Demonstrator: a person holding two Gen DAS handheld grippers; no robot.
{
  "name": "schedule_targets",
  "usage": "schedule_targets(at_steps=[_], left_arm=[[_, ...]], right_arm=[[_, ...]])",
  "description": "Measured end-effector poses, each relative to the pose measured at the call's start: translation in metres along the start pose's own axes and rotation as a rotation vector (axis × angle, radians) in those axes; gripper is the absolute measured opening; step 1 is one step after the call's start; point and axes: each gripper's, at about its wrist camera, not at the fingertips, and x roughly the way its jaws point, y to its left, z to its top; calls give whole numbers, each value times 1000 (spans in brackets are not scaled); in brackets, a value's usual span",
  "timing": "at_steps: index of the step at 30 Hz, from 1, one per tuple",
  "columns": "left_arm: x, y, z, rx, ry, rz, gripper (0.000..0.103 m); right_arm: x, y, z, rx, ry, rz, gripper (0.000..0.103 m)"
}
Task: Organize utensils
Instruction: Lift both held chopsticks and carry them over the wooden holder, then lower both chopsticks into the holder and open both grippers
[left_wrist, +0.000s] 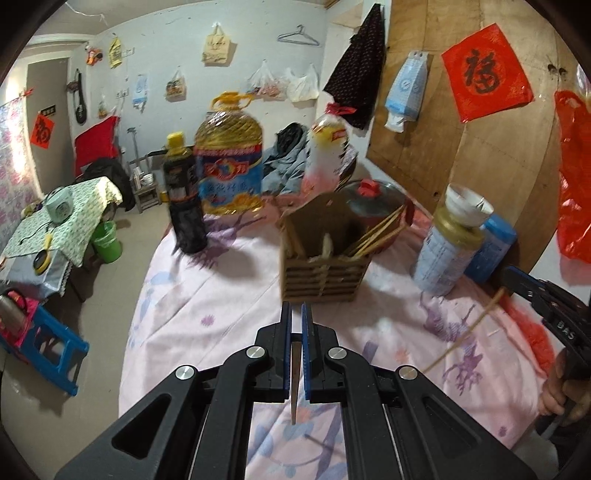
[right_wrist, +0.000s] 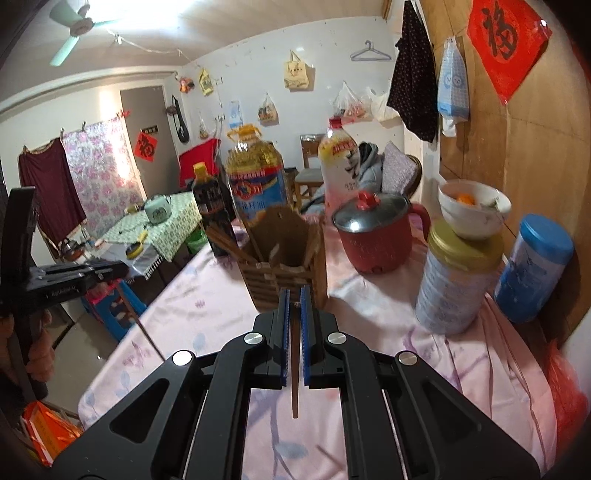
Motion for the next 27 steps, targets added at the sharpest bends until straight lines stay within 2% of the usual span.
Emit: schedule_targets(at_steps=[4,9,16,20,23,24,26,27], left_arm=[[5,-9,40,21,-42,-44,5],[13,-21,94,69,-114,-56,5],[49,-28,169,69,-179,-58,5],[81,-33,184,67,-190,-40,5],[111,-34,174,61,-153,-25,8],[119,-32,168,51,-127,-20,29],[131,-27,156,10,-76,-8,65],[130,-23,150,-4,-81,-2,69]], right_arm=[[12,8,32,-18,-37,22,7],[29,16,75,-41,-86,50,7],[64,23,131,-68,-149,45,7],[90,21,143,-62,-152,35,7],[122,16,137,-58,-81,18,7],[135,14,130,-53,-34,-1,7],[140,10,122,-37,-5,-14,11],[136,9,121,-39,-18,-9,11]])
